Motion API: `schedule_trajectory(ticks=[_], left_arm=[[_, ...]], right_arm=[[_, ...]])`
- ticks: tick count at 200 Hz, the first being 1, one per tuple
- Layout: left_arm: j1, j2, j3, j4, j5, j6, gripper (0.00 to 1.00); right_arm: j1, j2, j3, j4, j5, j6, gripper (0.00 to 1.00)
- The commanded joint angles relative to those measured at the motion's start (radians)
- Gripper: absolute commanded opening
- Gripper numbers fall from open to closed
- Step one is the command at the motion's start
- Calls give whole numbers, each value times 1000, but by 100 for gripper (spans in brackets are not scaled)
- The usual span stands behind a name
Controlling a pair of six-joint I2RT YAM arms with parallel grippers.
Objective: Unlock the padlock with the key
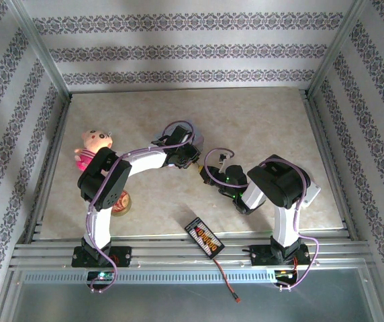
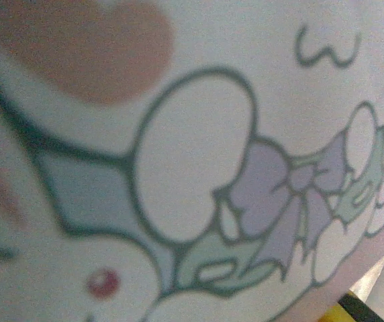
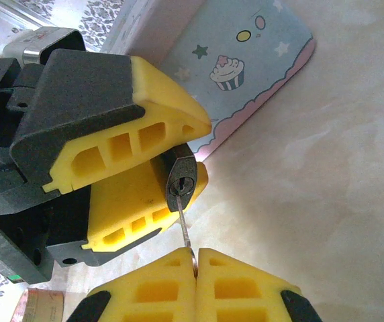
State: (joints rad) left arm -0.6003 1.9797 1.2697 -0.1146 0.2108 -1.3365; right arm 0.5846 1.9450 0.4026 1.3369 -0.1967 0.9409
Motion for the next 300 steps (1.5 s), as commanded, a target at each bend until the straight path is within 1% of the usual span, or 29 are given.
schedule_trajectory(ticks=[1, 66, 225, 300], left_arm=[[-6, 31, -17, -1, 121, -84, 18], [-6, 30, -18, -5, 132, -70, 18], [-7, 47, -10, -4, 156, -68, 18], [-6, 47, -17, -1, 163, -72, 18]], right_arm=[[-3, 14, 21, 46, -8, 6, 0], [-13, 28, 19, 46, 14, 27, 0], [-24, 6, 48, 27, -28, 25, 0], [-29, -16, 25, 28, -29, 20, 0]])
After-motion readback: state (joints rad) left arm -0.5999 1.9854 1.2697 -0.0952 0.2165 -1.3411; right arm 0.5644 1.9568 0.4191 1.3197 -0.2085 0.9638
